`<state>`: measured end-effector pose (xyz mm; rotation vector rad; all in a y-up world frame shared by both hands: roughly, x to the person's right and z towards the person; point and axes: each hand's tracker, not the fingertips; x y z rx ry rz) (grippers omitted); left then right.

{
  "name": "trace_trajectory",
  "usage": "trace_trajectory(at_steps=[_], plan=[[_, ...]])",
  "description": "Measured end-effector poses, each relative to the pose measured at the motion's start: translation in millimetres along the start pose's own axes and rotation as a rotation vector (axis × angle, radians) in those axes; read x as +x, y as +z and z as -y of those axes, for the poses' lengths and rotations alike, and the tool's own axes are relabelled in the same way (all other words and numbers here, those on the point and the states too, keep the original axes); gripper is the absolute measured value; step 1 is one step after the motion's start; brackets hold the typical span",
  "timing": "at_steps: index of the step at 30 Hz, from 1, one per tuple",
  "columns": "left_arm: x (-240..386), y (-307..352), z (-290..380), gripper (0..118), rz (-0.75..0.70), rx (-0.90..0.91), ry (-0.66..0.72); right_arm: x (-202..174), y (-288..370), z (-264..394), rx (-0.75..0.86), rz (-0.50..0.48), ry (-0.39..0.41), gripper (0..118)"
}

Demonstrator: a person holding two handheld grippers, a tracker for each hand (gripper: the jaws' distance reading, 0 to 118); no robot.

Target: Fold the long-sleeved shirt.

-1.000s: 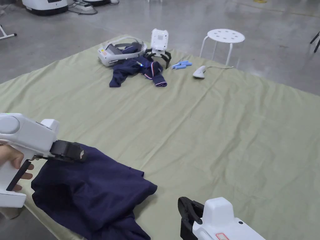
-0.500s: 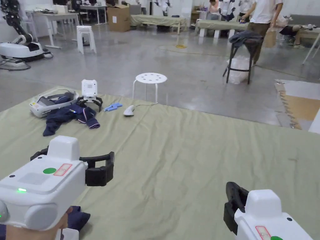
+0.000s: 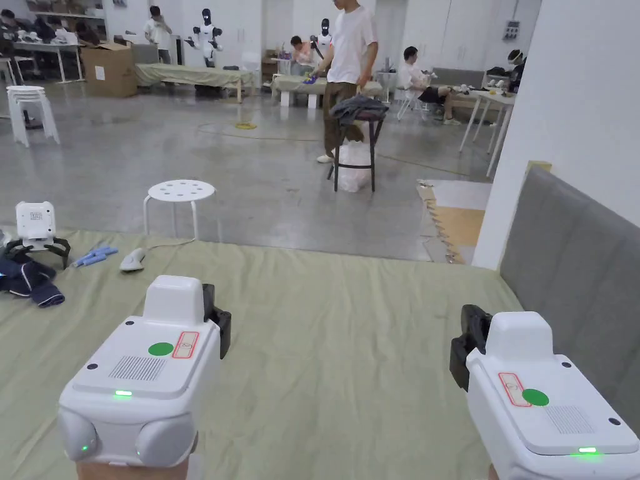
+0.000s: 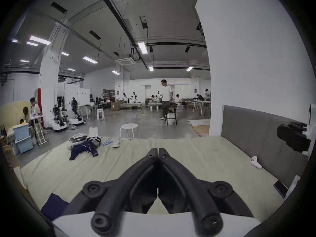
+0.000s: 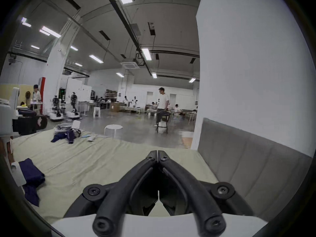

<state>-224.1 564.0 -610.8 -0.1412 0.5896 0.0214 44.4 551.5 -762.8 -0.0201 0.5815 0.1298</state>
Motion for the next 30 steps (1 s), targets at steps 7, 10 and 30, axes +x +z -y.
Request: trace_trajectory(at_steps=[7, 10, 30], plan=[[4.4, -4.6, -8.6, 4, 0.016, 0.027, -0.028, 16.9, -12.4, -3.8, 0.017, 0.032, -0.004, 0], [3.3, -5.1, -12.9, 4, 0.025, 0.026, -0.007, 17.0, -11.4, -5.9, 0.033, 0.035, -0.005, 0], [4.2, 7.5, -32.2, 111, 0.027, 0.094, 0.012, 28.5, 1.8, -26.7, 0.077, 0.060, -0.027, 118]])
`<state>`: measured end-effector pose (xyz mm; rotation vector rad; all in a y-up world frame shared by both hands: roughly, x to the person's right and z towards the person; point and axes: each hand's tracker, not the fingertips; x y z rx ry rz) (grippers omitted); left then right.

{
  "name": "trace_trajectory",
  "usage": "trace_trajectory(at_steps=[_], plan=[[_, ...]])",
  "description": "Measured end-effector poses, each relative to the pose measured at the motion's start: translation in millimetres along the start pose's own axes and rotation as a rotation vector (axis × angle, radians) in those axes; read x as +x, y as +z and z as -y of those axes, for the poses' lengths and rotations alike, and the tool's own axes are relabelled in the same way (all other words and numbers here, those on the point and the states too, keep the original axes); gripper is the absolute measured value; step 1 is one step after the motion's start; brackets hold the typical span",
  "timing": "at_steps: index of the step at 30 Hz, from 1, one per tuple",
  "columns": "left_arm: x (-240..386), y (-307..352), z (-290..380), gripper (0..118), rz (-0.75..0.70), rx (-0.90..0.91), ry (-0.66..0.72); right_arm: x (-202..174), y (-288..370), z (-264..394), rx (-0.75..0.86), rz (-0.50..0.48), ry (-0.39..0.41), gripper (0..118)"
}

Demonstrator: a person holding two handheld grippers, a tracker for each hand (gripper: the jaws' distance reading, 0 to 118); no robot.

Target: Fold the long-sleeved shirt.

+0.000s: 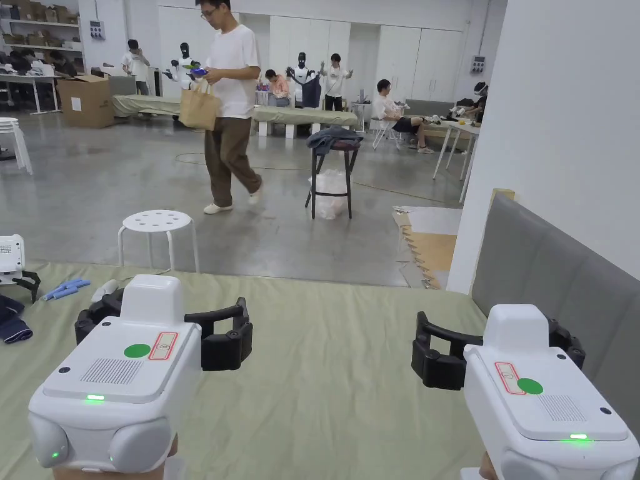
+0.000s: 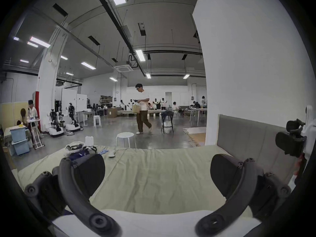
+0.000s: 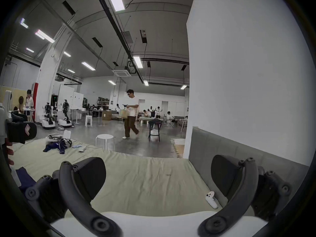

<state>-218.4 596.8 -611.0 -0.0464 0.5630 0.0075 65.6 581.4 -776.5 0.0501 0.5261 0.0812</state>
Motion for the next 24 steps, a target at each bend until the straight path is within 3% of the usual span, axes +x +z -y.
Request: trace_trajectory(at_steps=[24], plan=[[-13.4, 2.3, -1.6, 111, 0.001, 0.030, -0.020, 6.6, 4.0, -5.4, 0.033, 0.025, 0.065, 118]])
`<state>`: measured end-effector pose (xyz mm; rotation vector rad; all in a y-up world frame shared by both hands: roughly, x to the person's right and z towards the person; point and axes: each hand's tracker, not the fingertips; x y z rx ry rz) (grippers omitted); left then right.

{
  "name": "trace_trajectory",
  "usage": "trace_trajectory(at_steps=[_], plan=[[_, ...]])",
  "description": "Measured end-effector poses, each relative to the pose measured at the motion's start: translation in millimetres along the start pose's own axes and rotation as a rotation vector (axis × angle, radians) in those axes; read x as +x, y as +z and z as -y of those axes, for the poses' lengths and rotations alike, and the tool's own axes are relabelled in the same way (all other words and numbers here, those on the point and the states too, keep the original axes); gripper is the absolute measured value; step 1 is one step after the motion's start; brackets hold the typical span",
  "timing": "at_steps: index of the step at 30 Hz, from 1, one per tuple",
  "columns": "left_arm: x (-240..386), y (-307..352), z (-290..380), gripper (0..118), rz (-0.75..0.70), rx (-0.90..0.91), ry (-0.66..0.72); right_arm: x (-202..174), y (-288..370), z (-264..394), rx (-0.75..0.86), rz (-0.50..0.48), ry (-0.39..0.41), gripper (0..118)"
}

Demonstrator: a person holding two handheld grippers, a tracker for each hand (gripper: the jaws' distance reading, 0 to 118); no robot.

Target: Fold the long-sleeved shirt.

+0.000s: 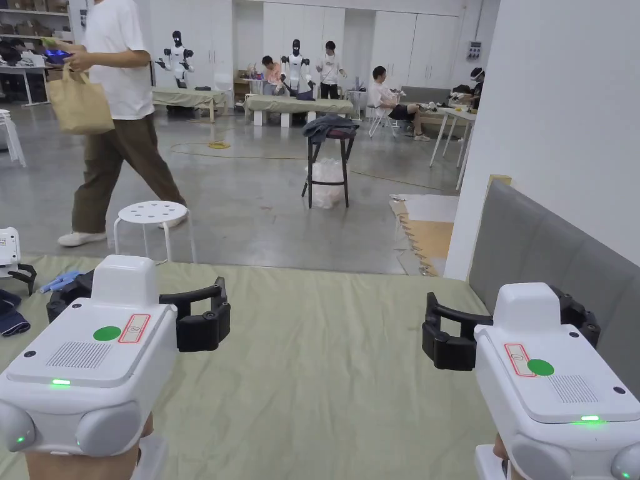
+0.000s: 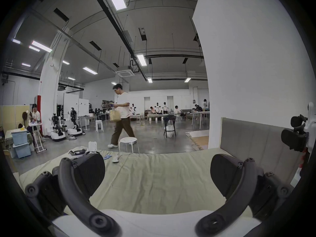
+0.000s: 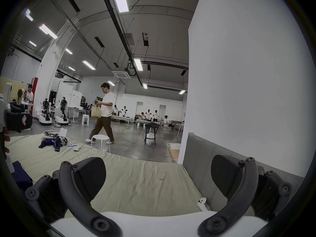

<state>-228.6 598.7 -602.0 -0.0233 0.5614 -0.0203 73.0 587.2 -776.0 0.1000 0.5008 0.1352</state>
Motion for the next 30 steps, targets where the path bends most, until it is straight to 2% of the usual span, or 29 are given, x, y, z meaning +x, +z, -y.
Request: trace_trajectory(at_steps=[21, 24, 30], plan=[[2.8, -8.3, 6.2, 111, 0.003, -0.016, 0.006, 8.4, -4.7, 12.2, -0.009, 0.020, -0.012, 118], [5.1, -8.8, 6.0, 111, -0.012, -0.009, -0.005, 13.4, -8.4, 14.0, -0.017, 0.002, -0.044, 118], [6.9, -9.7, 2.4, 111, -0.018, -0.006, -0.003, 12.1, -9.7, 14.8, -0.020, 0.012, -0.031, 118]])
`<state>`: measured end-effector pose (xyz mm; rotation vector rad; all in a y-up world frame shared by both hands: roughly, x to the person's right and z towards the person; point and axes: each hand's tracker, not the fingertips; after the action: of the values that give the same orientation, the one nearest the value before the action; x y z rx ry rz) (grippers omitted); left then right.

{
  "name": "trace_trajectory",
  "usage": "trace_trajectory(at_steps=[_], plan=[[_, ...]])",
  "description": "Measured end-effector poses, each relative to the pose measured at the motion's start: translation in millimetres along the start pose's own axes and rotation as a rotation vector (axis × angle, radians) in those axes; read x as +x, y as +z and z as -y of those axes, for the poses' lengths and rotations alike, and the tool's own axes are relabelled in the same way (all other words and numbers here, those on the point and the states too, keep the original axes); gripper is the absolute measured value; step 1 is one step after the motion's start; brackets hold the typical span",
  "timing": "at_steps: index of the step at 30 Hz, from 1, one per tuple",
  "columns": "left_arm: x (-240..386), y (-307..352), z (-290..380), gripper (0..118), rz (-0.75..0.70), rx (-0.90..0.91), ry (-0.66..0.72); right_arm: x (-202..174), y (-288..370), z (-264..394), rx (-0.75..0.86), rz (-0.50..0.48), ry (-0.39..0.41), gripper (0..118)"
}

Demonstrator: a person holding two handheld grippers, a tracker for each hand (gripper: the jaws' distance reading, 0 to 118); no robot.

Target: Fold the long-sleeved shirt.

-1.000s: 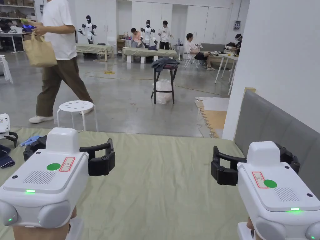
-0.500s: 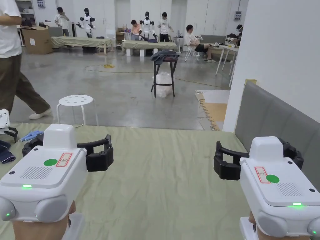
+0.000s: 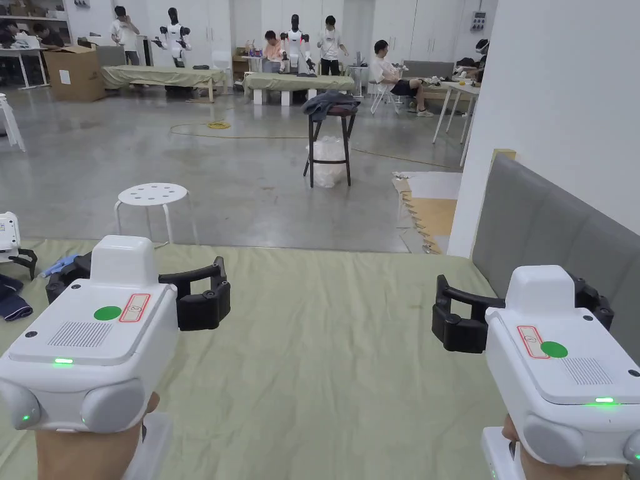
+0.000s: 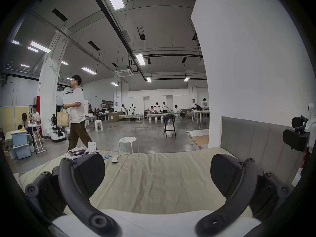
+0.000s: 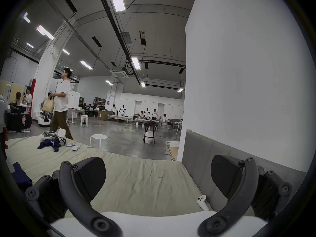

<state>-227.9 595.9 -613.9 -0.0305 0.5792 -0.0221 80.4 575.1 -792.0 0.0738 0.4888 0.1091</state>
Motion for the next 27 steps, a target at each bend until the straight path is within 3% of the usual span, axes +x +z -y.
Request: trace_trajectory(at_steps=[27], plan=[[-2.6, -1.7, -7.0, 111, -0.031, -0.016, 0.027, -2.0, 0.8, 1.6, -0.006, -0.008, 0.029, 118]])
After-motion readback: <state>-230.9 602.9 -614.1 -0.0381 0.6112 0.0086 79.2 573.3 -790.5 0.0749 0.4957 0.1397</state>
